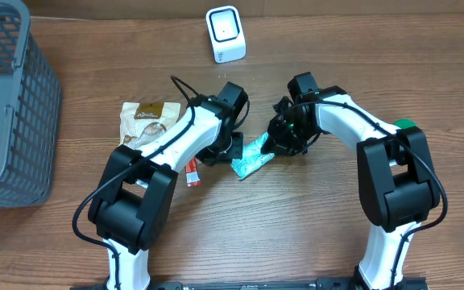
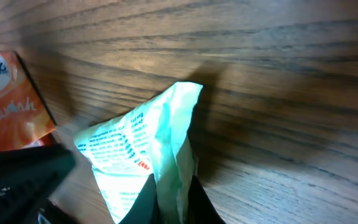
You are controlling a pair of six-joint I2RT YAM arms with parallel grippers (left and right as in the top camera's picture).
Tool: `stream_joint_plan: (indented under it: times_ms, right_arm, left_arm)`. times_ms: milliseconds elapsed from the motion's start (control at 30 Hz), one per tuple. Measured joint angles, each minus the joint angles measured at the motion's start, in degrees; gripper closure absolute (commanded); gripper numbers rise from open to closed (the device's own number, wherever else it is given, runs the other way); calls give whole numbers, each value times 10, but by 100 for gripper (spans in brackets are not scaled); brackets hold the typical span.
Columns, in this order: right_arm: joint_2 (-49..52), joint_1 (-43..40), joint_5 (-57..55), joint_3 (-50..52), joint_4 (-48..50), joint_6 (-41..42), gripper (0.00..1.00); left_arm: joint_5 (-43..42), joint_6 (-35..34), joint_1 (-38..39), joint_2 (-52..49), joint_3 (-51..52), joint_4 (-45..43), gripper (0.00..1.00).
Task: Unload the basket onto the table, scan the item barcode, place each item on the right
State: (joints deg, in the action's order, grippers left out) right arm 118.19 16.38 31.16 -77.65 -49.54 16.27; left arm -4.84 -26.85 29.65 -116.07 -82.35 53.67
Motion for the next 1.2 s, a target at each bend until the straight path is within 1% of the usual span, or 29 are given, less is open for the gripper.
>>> stream_joint_plan:
  times_ms: [200,300,400,633,767,900,967,1000,1033,1067,1100,1200]
  right_arm:
    - [0,-2,0,0,0,0,96]
    - [0,-2,-2,0,0,0,96]
    - [0,-2,-6,0,1,0,96]
    - [0,-2,-8,0,7,0,96]
    - [0,-2,-10,0,10,0,96]
    - [0,-2,-10,0,11,0,96]
    - [0,-2,-11,0,11,0,96]
    - [0,-2,-11,0,11,0,96]
    - [0,-2,-11,0,11,0,96]
    - [0,-2,-10,0,11,0,96]
    - [0,-2,-11,0,12,0,96]
    - [0,-2,-11,0,16,0,96]
  left_arm:
    - [43,0,-4,-2,-90,57,96]
    - [51,0,-17,-2,-140,79,96]
    - [55,0,-40,-2,-167,94,96]
    - [58,0,-135,-2,-175,121,95]
    - [68,0,-195,-2,-175,125,91]
    - [90,0,-227,-2,-175,123,84]
    - [99,0,-242,-2,-175,120,71]
    - [102,-2,-247,-2,-175,120,62]
    - [103,-2,-251,-2,-175,120,49]
    - [105,-3,-255,-2,-175,119,31]
    - [107,0,-257,-2,-175,119,0]
    - [111,0,-260,-2,-175,118,0]
